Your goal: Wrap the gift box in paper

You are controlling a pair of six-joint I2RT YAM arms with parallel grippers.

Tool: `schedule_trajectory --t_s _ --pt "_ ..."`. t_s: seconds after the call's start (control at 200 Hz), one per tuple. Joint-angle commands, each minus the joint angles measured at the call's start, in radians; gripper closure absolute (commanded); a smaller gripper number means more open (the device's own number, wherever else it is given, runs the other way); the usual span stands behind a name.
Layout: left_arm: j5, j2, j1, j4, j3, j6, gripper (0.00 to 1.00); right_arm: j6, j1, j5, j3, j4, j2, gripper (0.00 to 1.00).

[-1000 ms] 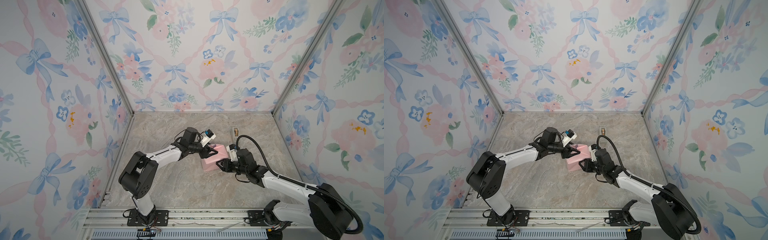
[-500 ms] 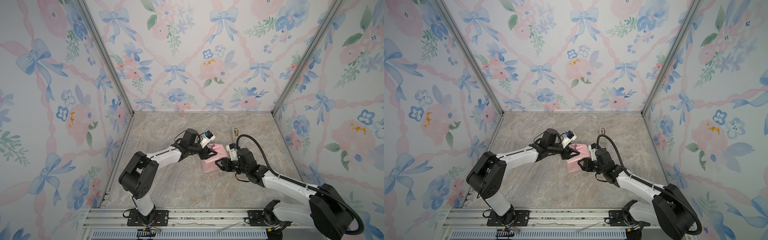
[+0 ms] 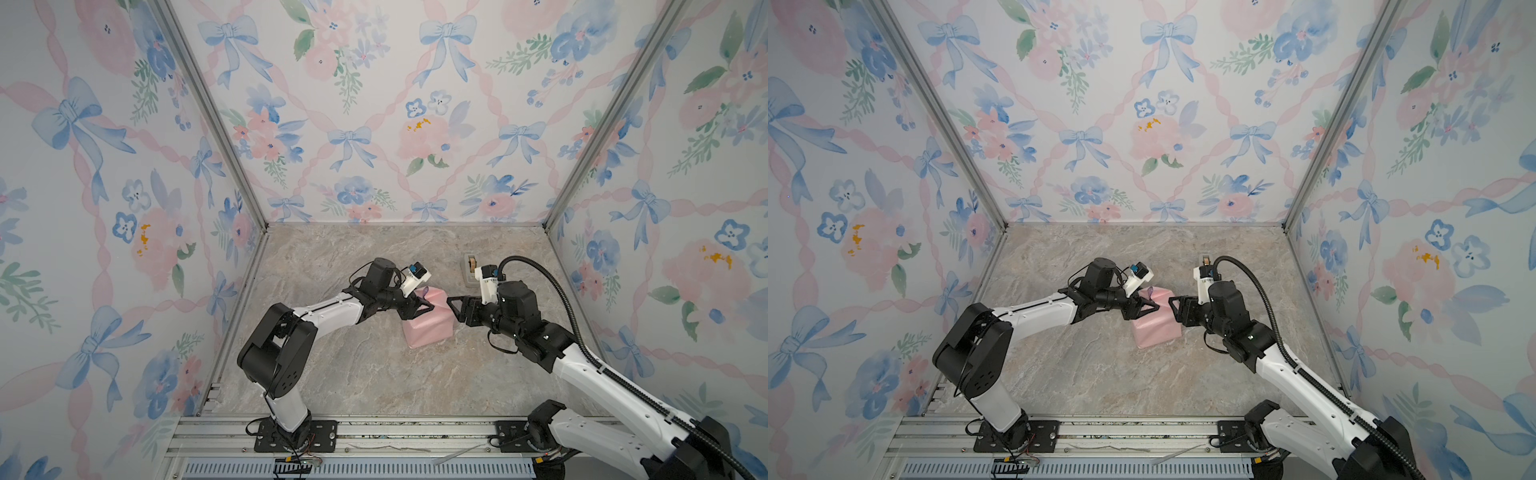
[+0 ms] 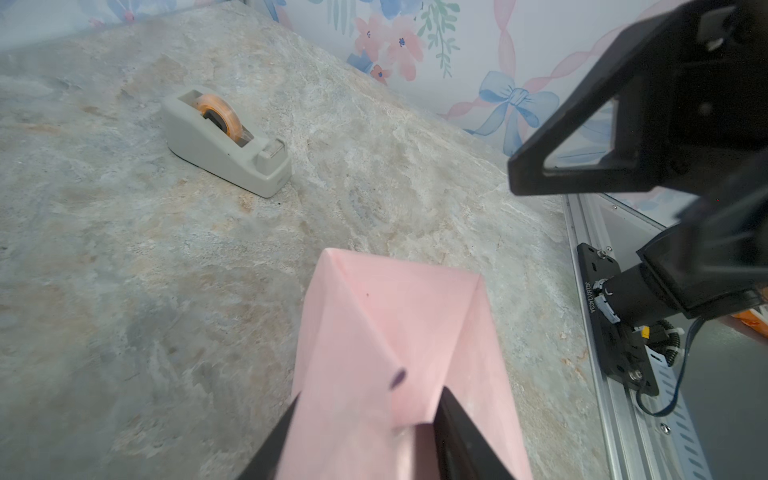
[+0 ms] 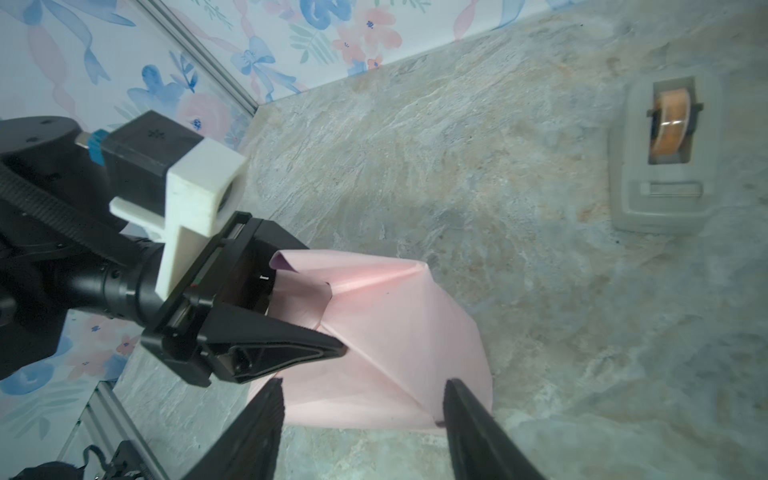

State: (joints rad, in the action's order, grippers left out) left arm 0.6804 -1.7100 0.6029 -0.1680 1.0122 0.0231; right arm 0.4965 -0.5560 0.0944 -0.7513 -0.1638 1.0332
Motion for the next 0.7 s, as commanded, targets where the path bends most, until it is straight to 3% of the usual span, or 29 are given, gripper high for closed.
schedule_trajectory --t_s 0.0,0.235,0.695 --pt "0.004 0.013 0.006 0.014 -0.002 0.01 0.52 -0.092 0.007 -0.063 -0.068 -0.083 0.083 0.36" --pt "-0.001 0.021 0.008 0.023 -0.001 0.009 0.49 -0.128 -0.01 -0.051 -0.117 -0.068 0.255 0.36" --pt "-0.033 0.108 0.014 0.032 -0.024 0.01 0.44 -0.157 -0.027 -0.094 -0.103 -0.086 0.315 0.37"
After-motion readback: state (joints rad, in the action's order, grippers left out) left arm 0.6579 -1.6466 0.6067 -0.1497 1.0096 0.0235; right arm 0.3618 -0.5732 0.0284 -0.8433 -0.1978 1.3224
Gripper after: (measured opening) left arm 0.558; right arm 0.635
